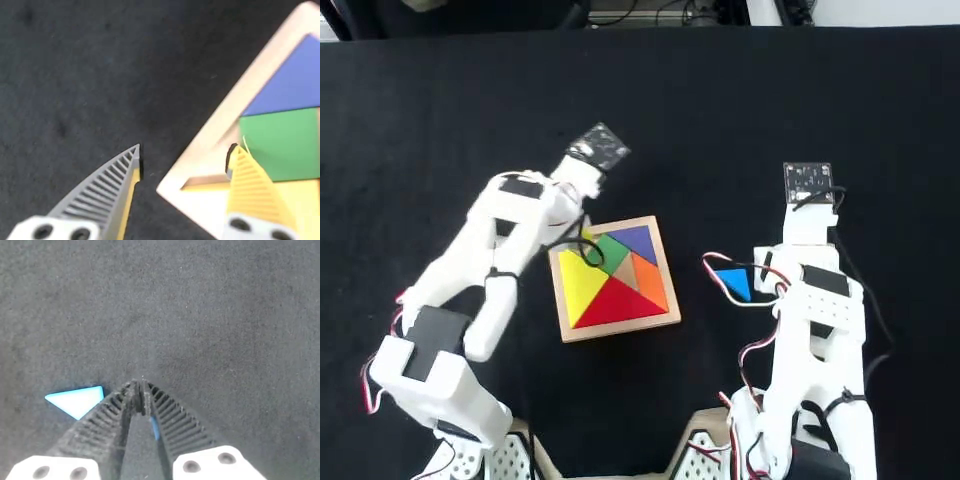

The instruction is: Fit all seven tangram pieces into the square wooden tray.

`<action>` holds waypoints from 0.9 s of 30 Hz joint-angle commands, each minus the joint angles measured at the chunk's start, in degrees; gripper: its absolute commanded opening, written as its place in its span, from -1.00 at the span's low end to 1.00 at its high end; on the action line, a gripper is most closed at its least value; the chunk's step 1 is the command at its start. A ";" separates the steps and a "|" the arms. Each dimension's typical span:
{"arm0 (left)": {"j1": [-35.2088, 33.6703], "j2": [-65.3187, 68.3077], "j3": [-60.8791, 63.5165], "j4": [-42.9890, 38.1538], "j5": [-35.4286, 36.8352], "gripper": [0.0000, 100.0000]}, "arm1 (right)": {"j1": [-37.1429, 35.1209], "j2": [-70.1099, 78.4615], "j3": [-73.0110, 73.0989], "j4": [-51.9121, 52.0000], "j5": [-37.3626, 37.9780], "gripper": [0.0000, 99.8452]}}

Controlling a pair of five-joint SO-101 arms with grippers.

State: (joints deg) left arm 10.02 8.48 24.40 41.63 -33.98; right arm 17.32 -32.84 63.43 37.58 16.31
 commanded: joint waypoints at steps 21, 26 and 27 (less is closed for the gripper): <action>8.13 -1.05 -1.19 -0.18 0.44 -0.44 | -1.05 -1.63 -0.31 -1.23 0.70 -0.98; 6.37 -1.58 -2.86 -0.09 0.53 -0.44 | -1.05 -1.63 -0.31 -1.23 0.70 -0.98; 5.14 -2.46 -3.74 0.70 0.53 -0.44 | -1.05 -1.63 -0.31 -1.23 0.70 -0.98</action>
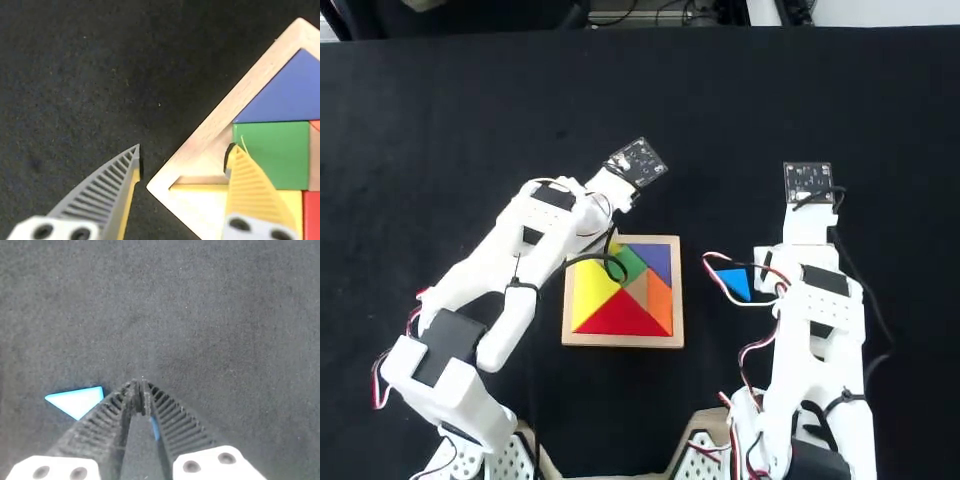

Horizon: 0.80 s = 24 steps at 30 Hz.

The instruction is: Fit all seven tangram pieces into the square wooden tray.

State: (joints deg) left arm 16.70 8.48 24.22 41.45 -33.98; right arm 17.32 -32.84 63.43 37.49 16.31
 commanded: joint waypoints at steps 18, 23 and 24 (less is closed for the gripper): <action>-15.69 -48.00 2.33 36.84 10.29 -0.44 | -1.05 -2.07 -15.52 23.56 0.62 -0.97; -30.55 -64.62 21.67 31.56 20.48 -0.44 | -3.43 -2.07 -26.59 41.14 5.71 -0.94; -33.54 -67.60 26.42 30.07 22.15 -0.44 | -4.48 -2.07 -28.53 44.92 7.47 -0.90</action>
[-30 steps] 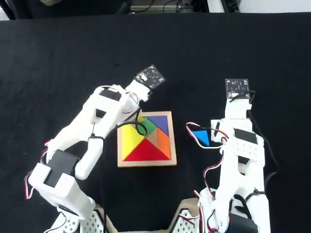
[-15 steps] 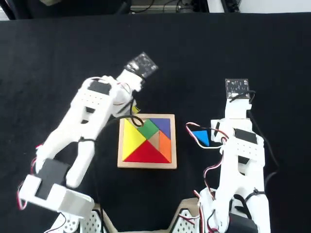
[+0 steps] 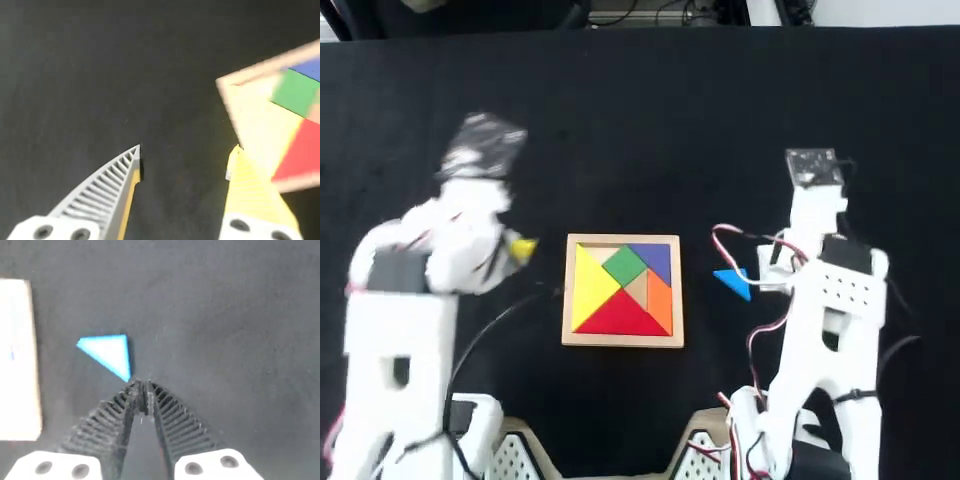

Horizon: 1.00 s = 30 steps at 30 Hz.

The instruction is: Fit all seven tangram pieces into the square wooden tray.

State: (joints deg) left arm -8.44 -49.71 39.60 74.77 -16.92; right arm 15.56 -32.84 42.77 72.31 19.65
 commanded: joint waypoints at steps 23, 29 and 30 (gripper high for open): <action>-15.34 -19.96 45.23 -25.76 9.41 -0.44 | -15.03 -1.98 11.47 -2.46 22.07 -0.64; -15.25 -19.96 45.23 -26.11 9.58 -0.44 | -15.03 -1.54 7.52 -4.31 21.80 -0.64; -15.25 -19.96 45.23 -26.11 9.58 -0.44 | -15.03 -1.45 7.34 -5.45 21.71 -0.64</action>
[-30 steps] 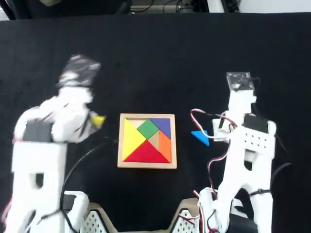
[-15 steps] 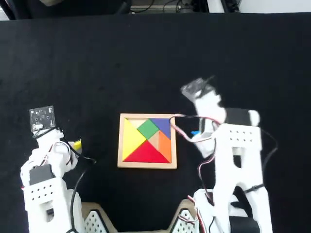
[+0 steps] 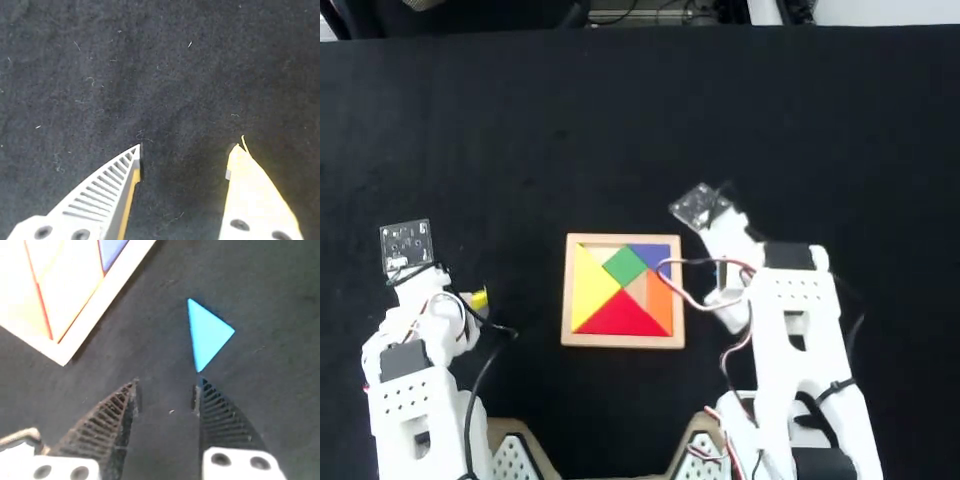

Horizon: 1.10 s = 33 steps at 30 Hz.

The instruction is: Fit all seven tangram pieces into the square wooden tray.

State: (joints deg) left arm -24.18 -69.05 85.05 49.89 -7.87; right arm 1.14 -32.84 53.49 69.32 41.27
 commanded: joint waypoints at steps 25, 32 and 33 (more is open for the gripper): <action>3.47 -0.62 0.48 -1.41 0.09 -0.44 | -0.09 20.62 -10.15 -11.60 0.00 -0.64; 3.47 -0.62 0.57 -1.41 0.09 -0.44 | 4.22 20.62 -10.07 -11.60 0.53 -0.64; 3.47 -0.62 0.57 -1.41 0.09 -0.44 | 4.31 20.62 -10.07 -11.52 0.53 -0.64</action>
State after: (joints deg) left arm -21.36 -69.05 85.85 49.45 -7.87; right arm 4.04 -12.09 45.67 58.33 41.27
